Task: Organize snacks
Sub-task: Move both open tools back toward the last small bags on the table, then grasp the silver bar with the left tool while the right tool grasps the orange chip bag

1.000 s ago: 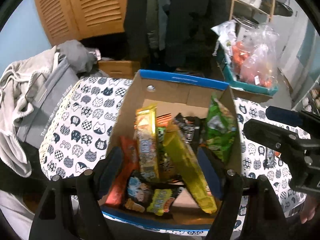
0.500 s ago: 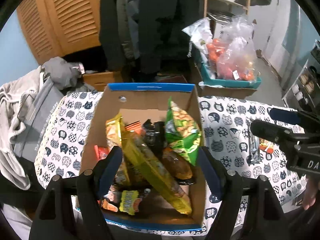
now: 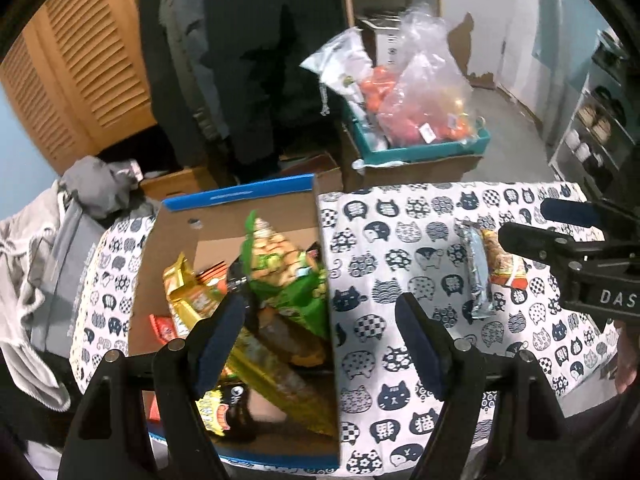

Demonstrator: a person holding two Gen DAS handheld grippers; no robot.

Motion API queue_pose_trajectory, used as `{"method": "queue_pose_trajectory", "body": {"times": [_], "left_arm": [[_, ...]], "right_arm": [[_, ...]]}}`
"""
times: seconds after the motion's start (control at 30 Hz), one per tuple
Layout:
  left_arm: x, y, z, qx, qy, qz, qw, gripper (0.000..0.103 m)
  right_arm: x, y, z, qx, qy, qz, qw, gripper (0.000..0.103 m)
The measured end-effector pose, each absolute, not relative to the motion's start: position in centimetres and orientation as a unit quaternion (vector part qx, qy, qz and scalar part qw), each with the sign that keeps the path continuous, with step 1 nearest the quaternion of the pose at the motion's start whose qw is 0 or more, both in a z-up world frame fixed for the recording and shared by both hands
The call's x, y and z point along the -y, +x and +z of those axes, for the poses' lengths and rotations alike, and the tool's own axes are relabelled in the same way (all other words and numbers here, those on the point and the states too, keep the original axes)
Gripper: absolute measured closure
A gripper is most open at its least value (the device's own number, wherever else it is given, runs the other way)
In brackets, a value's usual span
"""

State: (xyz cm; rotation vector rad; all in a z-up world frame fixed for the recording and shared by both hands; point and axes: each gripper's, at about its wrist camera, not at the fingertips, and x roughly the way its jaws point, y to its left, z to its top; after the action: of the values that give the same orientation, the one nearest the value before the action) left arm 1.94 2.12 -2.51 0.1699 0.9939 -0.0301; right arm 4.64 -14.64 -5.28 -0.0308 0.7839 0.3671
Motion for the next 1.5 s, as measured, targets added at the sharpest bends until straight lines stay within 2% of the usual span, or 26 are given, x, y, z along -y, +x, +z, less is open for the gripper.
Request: {"method": "queue_pose_trajectory", "body": {"times": [0.7,1.5], "left_arm": [[5.0,5.2,-6.7,-0.511,0.111,-0.058,0.850,0.024],[8.8,10.6,-15.1,-0.569,0.120,-0.069,0.811,0.024]], "right_arm": [[24.5,8.2,-9.6,-0.425,0.028,0.086,0.901,0.026],[25.1,16.1,-20.0,-0.528,0.048,0.049,0.846,0.026]]}}
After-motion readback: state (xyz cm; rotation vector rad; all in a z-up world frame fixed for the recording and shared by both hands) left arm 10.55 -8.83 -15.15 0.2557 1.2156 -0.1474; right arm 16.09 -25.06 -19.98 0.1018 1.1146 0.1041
